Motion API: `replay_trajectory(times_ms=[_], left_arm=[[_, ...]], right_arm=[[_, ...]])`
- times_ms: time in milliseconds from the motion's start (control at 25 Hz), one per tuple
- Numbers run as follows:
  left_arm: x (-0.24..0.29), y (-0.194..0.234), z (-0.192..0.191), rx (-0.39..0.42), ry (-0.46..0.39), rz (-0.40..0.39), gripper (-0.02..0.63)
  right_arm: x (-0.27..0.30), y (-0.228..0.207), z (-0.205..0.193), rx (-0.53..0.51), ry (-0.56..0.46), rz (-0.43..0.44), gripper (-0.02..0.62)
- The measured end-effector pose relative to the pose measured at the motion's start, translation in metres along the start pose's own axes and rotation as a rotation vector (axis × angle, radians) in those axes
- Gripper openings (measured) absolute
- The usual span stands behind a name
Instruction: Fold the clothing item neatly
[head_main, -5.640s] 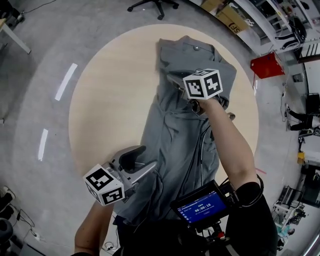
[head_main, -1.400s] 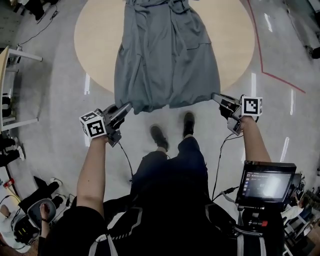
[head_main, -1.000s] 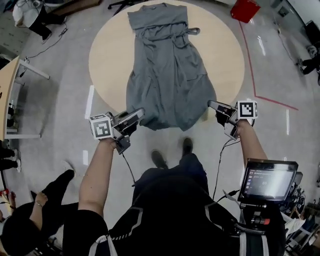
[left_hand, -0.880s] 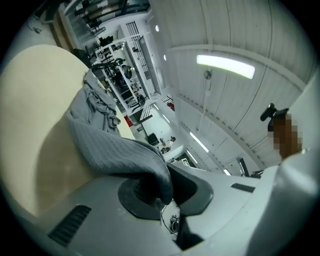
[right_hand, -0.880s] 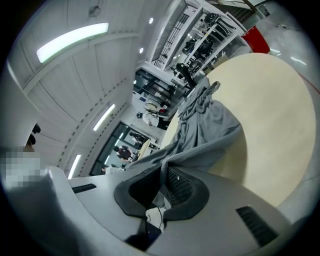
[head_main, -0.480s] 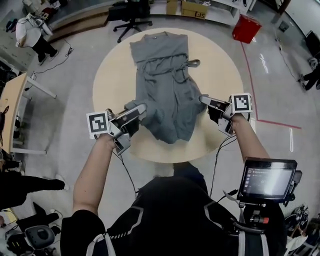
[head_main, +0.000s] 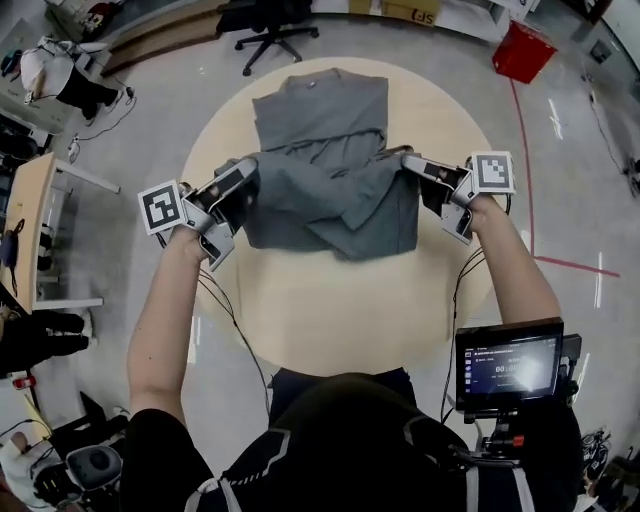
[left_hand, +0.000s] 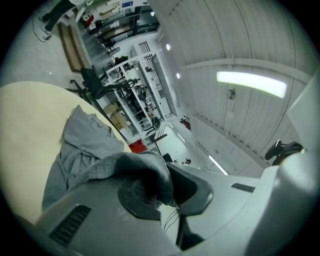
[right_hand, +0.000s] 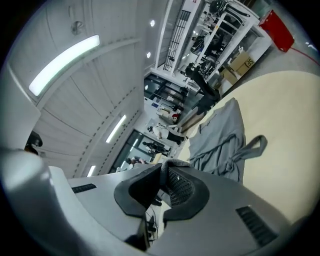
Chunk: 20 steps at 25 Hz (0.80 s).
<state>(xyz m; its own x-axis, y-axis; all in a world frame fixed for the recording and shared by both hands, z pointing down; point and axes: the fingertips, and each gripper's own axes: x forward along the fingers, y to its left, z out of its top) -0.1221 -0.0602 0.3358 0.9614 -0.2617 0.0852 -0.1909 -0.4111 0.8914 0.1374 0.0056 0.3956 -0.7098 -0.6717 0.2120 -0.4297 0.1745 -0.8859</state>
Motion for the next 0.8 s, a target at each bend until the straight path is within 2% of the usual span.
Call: replay_trajectory(times_ms=[200, 360, 480, 640, 720, 800], left_arm=[[0.043, 0.073, 0.086, -0.023, -0.031, 0.009, 0.021], [0.056, 0.119, 0.128, -0.029, -0.030, 0.025, 0.021], [0.081, 0.157, 0.159, -0.062, -0.039, 0.015, 0.021], [0.129, 0.218, 0.206, -0.172, -0.072, 0.030, 0.023], [0.152, 0.251, 0.223, -0.253, -0.129, 0.056, 0.023], [0.166, 0.289, 0.228, -0.334, -0.223, 0.117, 0.023]], right_arm=[[0.051, -0.057, 0.092, -0.019, -0.026, -0.024, 0.028], [0.076, -0.079, 0.131, -0.021, -0.076, -0.012, 0.028], [0.097, -0.105, 0.164, -0.011, -0.096, -0.008, 0.028], [0.126, -0.153, 0.218, 0.033, -0.126, -0.011, 0.028], [0.134, -0.185, 0.241, 0.060, -0.173, 0.007, 0.028], [0.126, -0.222, 0.254, 0.113, -0.246, 0.013, 0.028]])
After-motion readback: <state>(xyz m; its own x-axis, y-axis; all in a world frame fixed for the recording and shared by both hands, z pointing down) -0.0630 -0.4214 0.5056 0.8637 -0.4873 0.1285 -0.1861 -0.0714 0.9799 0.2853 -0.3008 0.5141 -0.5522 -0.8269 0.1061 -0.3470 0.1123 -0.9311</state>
